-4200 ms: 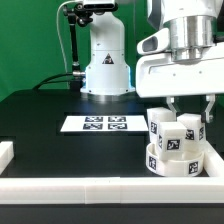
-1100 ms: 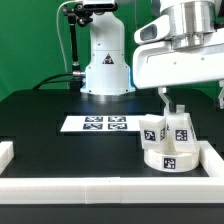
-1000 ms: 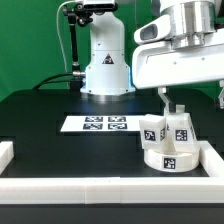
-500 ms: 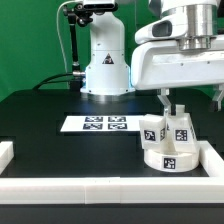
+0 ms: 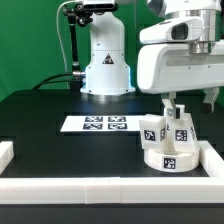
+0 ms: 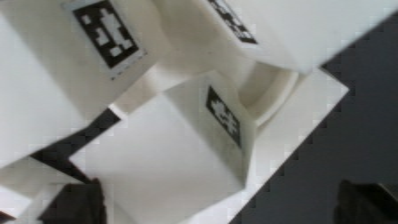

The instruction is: Assemble stool

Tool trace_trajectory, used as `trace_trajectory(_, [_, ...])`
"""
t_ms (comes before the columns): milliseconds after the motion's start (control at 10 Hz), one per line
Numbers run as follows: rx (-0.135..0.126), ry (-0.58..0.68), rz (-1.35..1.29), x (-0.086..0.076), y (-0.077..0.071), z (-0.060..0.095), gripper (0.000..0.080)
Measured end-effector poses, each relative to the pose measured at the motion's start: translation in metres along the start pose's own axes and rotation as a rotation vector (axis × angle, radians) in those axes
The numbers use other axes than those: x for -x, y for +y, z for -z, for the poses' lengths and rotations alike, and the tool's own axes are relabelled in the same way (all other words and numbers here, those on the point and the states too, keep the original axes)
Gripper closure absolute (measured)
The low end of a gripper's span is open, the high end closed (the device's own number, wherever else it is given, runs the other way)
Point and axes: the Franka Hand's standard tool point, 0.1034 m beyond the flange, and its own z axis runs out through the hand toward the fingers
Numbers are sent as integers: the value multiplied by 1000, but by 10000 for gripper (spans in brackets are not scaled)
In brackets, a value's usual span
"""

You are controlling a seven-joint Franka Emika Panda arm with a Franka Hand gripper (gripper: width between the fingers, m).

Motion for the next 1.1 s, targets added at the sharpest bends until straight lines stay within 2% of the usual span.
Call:
trace_trajectory(300, [13,-9,149,2,10,-1,150])
trace_trajectory(500, [30,-18,290,1,14,0,150])
trace_trajectory(700, [34,-24,297,1,14,-3,150])
trace_trajectory(900, [32,-28,281,0,11,-7,421])
trace_trajectory(1000, [33,-25,279,-1,12,-6,462])
trace_trajectory(1100, [33,-25,278,0,13,-6,462])
